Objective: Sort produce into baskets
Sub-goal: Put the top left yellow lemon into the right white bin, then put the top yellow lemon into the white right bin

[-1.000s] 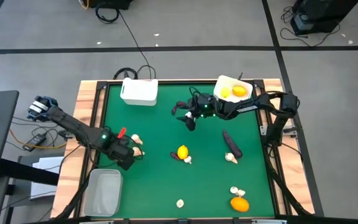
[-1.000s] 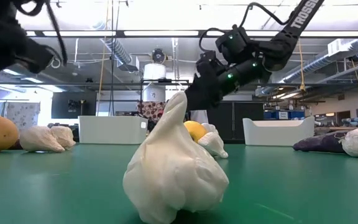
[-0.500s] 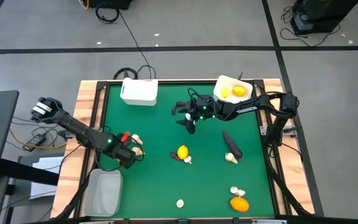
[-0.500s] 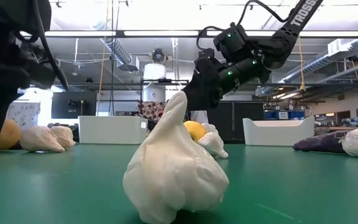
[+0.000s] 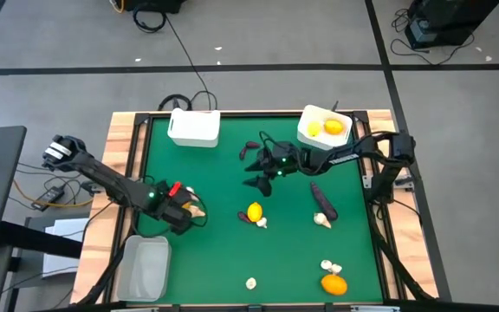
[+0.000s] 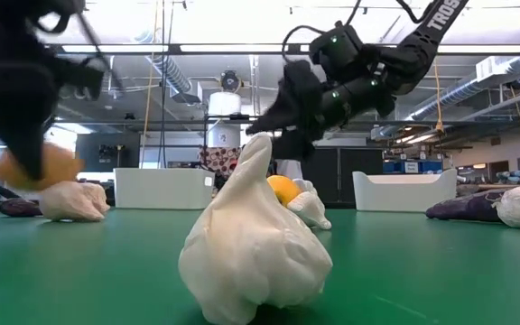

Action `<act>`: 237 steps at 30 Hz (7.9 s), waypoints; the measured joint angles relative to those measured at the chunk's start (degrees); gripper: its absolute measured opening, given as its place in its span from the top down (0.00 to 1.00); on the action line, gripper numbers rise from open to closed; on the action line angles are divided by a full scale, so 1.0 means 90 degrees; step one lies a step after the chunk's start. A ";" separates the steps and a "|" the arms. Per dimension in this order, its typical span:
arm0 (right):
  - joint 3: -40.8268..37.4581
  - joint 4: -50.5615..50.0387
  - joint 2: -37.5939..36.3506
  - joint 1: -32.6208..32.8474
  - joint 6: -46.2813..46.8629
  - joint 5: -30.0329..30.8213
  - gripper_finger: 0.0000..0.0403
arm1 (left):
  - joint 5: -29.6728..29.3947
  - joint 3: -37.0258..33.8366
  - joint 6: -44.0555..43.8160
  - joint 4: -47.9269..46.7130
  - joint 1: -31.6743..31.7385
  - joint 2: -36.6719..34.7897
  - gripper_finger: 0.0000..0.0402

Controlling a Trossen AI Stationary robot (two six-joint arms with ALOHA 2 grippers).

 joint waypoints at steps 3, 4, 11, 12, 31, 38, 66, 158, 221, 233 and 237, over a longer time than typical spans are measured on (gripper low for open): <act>0.0000 0.0521 0.0003 0.0188 0.0563 -0.0051 0.22 | -0.0866 0.0332 0.0954 0.0020 0.0000 0.0000 0.25; 0.0000 0.0651 0.0005 0.0258 0.0661 -0.0019 0.22 | -0.1187 0.0415 0.1268 0.0075 0.0000 0.0000 0.25; 0.0000 0.1932 0.0013 0.0655 0.0731 0.0211 0.22 | -0.3323 0.0487 0.4351 0.2261 0.0056 0.0051 0.27; 0.0000 0.2121 0.0013 0.0699 0.0661 0.0294 0.22 | -0.3508 0.0487 0.4737 0.2713 0.0086 0.0077 0.27; 0.0002 0.2994 0.0018 0.1111 -0.1189 0.1601 0.22 | -0.3621 0.0496 0.7152 0.6266 0.0837 0.0812 0.27; 0.0007 0.2890 0.0011 0.1069 -0.1163 0.1517 0.23 | -0.3716 0.0482 0.7939 0.7177 0.0840 0.1083 0.27; -0.0002 -0.2414 -0.1423 0.0188 -0.1021 0.3599 0.39 | -0.2734 0.0495 0.4737 0.4255 0.1384 0.0950 0.04; -0.1715 -0.0350 -0.1704 0.1091 0.1383 0.1099 0.21 | -0.0695 0.1136 0.6267 0.8260 0.1826 0.3174 0.26; 0.2817 -0.5093 0.1540 -0.0334 -0.2888 0.0633 0.27 | -0.1728 -0.0419 0.5375 0.5675 0.2326 0.0761 0.33; 0.2812 -0.6303 0.0772 0.0516 -0.2540 0.1875 0.28 | -0.0806 -0.0564 0.6474 0.8027 0.2965 0.2248 0.33; 0.2812 -0.6291 0.0412 0.0591 -0.2525 0.1896 0.28 | -0.0442 -0.0535 0.6562 0.8209 0.3096 0.2717 0.33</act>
